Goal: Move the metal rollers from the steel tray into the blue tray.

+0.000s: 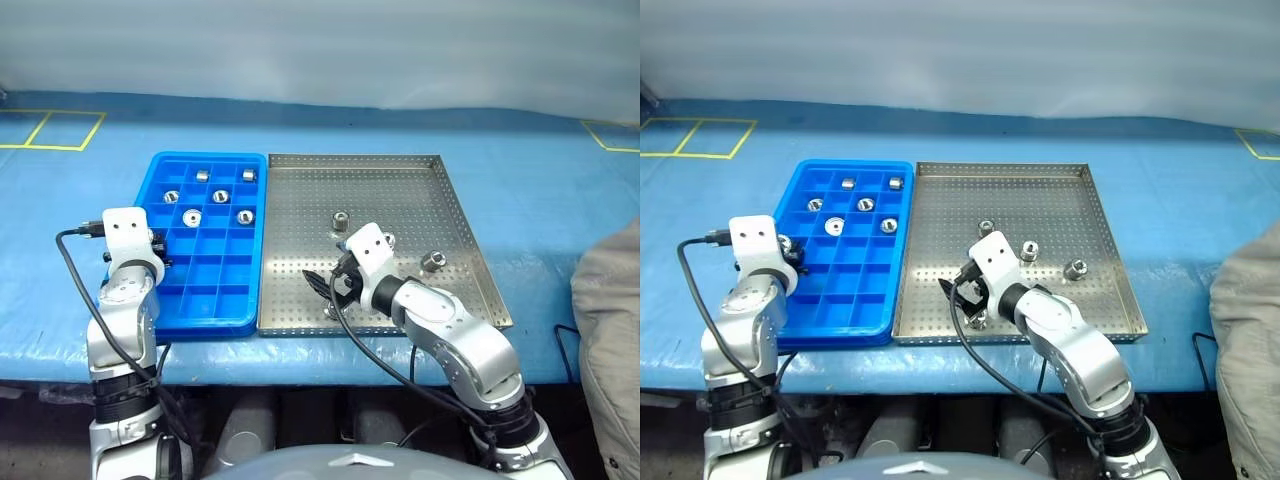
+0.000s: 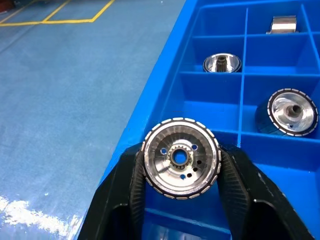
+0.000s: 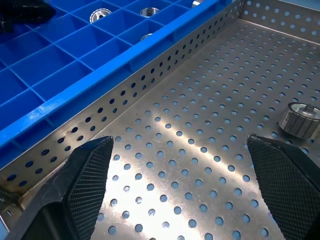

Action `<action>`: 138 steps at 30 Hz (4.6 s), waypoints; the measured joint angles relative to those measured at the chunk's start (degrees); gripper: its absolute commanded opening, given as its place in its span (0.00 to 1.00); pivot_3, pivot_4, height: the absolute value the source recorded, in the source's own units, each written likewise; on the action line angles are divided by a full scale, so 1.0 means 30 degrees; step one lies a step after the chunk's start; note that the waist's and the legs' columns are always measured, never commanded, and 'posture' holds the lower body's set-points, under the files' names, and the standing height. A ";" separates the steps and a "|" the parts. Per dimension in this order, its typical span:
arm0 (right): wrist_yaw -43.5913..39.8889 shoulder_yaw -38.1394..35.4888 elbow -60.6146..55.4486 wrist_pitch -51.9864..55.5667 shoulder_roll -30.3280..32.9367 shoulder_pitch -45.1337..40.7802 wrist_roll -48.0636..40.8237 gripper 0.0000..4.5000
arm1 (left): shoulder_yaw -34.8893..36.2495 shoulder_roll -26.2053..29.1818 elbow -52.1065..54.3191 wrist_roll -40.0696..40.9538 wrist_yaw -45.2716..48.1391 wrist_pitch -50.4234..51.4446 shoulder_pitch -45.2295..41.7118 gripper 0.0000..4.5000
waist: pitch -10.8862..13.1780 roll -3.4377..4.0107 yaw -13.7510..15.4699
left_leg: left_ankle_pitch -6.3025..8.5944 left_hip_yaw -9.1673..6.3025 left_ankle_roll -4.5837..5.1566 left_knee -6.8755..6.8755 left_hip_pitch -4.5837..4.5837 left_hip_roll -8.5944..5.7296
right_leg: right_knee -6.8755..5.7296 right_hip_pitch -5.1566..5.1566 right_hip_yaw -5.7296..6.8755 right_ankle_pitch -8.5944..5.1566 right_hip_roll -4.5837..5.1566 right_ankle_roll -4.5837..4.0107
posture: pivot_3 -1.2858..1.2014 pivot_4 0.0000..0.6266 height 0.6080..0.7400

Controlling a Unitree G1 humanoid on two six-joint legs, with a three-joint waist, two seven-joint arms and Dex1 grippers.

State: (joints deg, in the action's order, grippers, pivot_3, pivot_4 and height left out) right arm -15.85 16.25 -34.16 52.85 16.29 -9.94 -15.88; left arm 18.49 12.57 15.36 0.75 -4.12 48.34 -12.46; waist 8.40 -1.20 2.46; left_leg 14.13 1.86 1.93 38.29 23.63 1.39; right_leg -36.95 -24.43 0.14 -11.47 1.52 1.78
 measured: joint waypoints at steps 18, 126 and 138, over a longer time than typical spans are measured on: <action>0.1179 -0.2764 -0.1825 0.0885 0.0570 0.2500 0.0043 1.00 | -0.4805 -0.0686 -0.3417 0.3889 0.6133 -0.0386 -0.6481 0.99 | -0.0002 -0.0007 -0.0638 | -0.0006 0.0027 0.0009 0.0015 -0.0009 -0.0057 | -0.0006 0.0002 -0.0019 -0.0014 -0.0037 0.0053 | 0.51 0.24 1.00; -0.2081 -0.3131 -0.3919 0.0499 0.3773 0.5007 -0.0505 1.00 | -1.1717 0.3636 0.0780 0.5202 1.4637 -0.2193 -0.1971 0.99 | 0.0006 0.0008 -0.0691 | 0.0021 0.0091 0.0077 0.0107 0.0015 0.0016 | 0.0003 -0.0007 -0.0072 -0.0068 -0.0011 0.0013 | 0.49 0.24 1.00; -0.0949 -0.3314 -0.4447 0.0550 0.3414 0.5529 -0.0488 1.00 | -1.5821 0.4848 -0.3512 0.2421 1.8152 -0.4606 -0.4734 0.99 | 0.0006 0.0009 -0.1324 | 0.0024 0.0106 0.0081 0.0107 0.0019 0.0019 | 0.0000 -0.0022 -0.0092 -0.0068 -0.0016 0.0018 | 0.47 0.24 1.00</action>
State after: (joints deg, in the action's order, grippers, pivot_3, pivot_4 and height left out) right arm -18.70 6.31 -47.50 54.50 26.53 6.65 -17.34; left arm -28.98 27.11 4.83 8.01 50.33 34.53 -26.66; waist 8.42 -1.17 -1.51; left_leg 14.20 2.17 2.18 38.61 23.68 1.45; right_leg -36.95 -24.50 -0.14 -11.68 1.47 1.83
